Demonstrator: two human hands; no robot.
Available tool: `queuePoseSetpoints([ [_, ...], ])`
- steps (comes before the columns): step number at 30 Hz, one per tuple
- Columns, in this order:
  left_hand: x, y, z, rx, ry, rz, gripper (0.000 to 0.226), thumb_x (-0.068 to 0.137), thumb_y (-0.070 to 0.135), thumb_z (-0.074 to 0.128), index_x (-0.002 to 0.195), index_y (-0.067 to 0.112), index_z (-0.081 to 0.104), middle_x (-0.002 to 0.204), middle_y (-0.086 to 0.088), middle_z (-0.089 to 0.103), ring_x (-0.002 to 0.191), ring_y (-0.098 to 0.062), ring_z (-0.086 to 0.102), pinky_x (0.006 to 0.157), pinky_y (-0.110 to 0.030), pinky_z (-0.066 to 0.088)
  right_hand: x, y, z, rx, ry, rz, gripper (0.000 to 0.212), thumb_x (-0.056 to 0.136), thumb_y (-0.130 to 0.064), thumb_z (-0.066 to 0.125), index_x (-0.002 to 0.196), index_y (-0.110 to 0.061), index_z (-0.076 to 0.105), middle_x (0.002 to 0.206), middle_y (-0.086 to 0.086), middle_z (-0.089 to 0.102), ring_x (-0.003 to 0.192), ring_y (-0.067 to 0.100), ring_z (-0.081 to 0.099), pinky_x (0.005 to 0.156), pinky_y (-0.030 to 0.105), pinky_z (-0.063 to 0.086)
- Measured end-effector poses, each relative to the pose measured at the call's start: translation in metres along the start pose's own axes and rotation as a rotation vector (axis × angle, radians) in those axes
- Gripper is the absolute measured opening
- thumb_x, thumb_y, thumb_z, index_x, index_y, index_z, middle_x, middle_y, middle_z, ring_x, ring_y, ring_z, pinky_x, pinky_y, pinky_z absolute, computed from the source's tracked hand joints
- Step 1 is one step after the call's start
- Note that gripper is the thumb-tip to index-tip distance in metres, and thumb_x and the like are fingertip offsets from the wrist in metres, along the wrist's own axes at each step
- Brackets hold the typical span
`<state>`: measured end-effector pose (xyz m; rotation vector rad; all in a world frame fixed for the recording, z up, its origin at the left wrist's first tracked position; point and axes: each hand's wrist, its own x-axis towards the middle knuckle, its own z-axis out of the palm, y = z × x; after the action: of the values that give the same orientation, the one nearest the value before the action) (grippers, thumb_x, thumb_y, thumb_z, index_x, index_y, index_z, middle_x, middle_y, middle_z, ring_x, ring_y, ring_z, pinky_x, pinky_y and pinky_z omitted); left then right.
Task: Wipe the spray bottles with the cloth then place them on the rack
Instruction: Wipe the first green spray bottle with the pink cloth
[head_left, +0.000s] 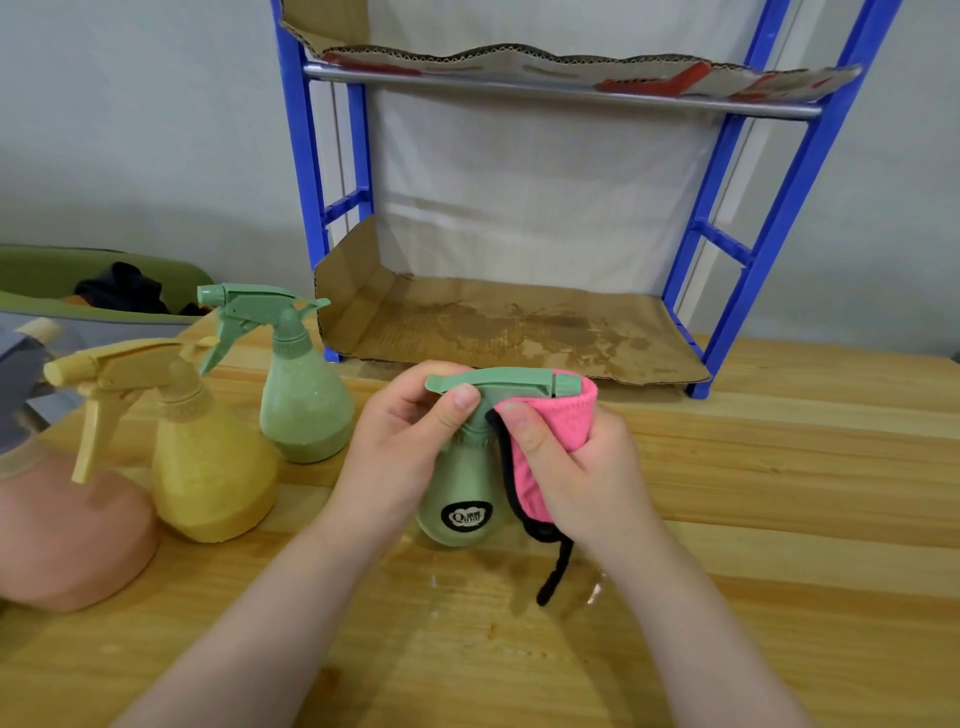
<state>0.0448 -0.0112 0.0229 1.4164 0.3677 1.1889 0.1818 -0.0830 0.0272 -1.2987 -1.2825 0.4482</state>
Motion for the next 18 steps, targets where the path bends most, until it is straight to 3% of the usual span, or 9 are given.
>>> queuePoseSetpoints([
  [5, 0.001, 0.002, -0.005, -0.089, -0.054, -0.068, 0.038, 0.067, 0.055, 0.081, 0.086, 0.023, 0.073, 0.084, 0.001, 0.074, 0.077, -0.013, 0.069, 0.070, -0.024, 0.055, 0.000, -0.016, -0.011, 0.168, -0.323, 0.152, 0.035, 0.086, -0.048, 0.059, 0.063, -0.024, 0.071, 0.051, -0.009, 0.062, 0.052, 0.002, 0.058, 0.062, 0.018, 0.046],
  [9, 0.002, 0.002, -0.006, -0.171, -0.140, -0.136, 0.041, 0.066, 0.052, 0.084, 0.088, 0.019, 0.072, 0.087, -0.005, 0.074, 0.079, -0.017, 0.070, 0.071, -0.028, 0.056, 0.000, -0.015, -0.022, 0.467, -0.652, 0.337, 0.039, 0.076, -0.059, 0.073, 0.067, -0.022, 0.065, 0.051, -0.007, 0.054, 0.040, 0.007, 0.046, 0.045, 0.019, 0.038],
  [12, 0.000, 0.003, -0.004, -0.228, -0.183, -0.159, 0.039, 0.067, 0.050, 0.084, 0.087, 0.020, 0.072, 0.086, -0.005, 0.074, 0.079, -0.016, 0.070, 0.072, -0.027, 0.056, -0.002, -0.010, -0.021, 0.633, -0.828, 0.362, 0.040, 0.079, -0.057, 0.072, 0.070, -0.019, 0.062, 0.050, -0.006, 0.050, 0.039, 0.009, 0.041, 0.044, 0.018, 0.037],
  [15, 0.001, 0.004, -0.006, -0.205, -0.147, -0.155, 0.041, 0.068, 0.051, 0.083, 0.089, 0.018, 0.071, 0.089, -0.008, 0.073, 0.081, -0.019, 0.069, 0.074, -0.030, 0.056, -0.002, -0.012, -0.018, 0.593, -0.788, 0.354, 0.045, 0.081, -0.055, 0.071, 0.072, -0.012, 0.058, 0.049, -0.005, 0.052, 0.039, 0.009, 0.044, 0.044, 0.019, 0.039],
  [18, 0.002, 0.005, -0.006, -0.153, -0.073, -0.149, 0.041, 0.068, 0.054, 0.082, 0.088, 0.020, 0.071, 0.088, -0.007, 0.073, 0.081, -0.020, 0.068, 0.076, -0.031, 0.056, 0.000, -0.010, -0.014, 0.360, -0.581, 0.274, 0.038, 0.089, -0.046, 0.064, 0.065, -0.016, 0.060, 0.050, -0.006, 0.055, 0.042, 0.007, 0.049, 0.048, 0.018, 0.040],
])
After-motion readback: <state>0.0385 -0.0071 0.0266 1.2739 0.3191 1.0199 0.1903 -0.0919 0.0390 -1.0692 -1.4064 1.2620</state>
